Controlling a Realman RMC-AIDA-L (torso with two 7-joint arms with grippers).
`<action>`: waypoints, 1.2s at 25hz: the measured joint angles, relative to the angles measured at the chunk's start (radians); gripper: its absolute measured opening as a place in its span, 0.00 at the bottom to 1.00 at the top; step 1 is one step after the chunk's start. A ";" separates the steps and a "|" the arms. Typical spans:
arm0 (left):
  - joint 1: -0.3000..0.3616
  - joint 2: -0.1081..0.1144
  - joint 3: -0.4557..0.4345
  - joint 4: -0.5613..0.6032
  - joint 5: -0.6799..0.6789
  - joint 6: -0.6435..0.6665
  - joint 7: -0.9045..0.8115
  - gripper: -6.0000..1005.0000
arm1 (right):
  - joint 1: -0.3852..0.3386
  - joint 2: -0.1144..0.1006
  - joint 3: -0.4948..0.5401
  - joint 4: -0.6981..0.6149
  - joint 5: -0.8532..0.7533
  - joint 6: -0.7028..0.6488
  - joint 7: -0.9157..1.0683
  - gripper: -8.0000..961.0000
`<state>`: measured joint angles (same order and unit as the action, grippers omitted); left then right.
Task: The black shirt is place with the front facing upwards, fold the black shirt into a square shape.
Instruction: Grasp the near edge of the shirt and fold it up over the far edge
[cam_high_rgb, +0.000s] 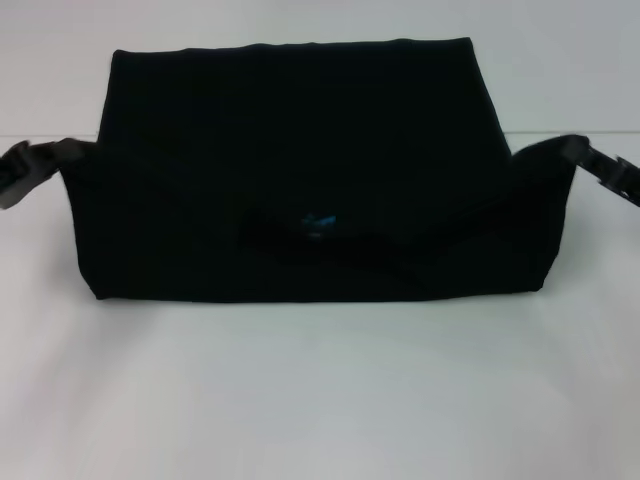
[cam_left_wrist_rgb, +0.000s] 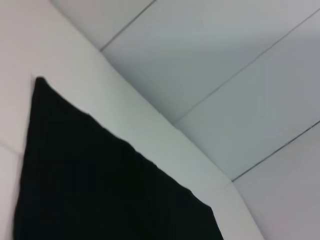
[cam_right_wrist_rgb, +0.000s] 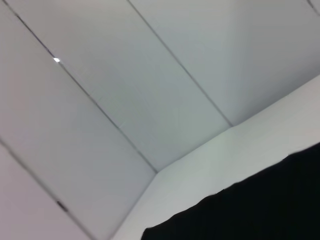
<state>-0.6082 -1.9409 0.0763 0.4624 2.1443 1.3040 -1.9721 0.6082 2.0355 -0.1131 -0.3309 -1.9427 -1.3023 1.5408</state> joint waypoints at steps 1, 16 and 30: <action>-0.010 -0.010 0.001 0.000 -0.004 -0.021 0.020 0.06 | 0.015 0.005 -0.001 0.000 0.003 0.021 -0.012 0.09; -0.102 -0.067 0.005 -0.002 -0.029 -0.268 0.113 0.08 | 0.125 0.033 -0.002 0.009 0.136 0.244 -0.170 0.10; -0.156 -0.086 0.008 0.000 -0.094 -0.368 0.148 0.09 | 0.168 0.053 -0.004 0.039 0.216 0.388 -0.237 0.10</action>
<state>-0.7642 -2.0271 0.0840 0.4626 2.0505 0.9356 -1.8243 0.7762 2.0884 -0.1174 -0.2916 -1.7269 -0.9140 1.3035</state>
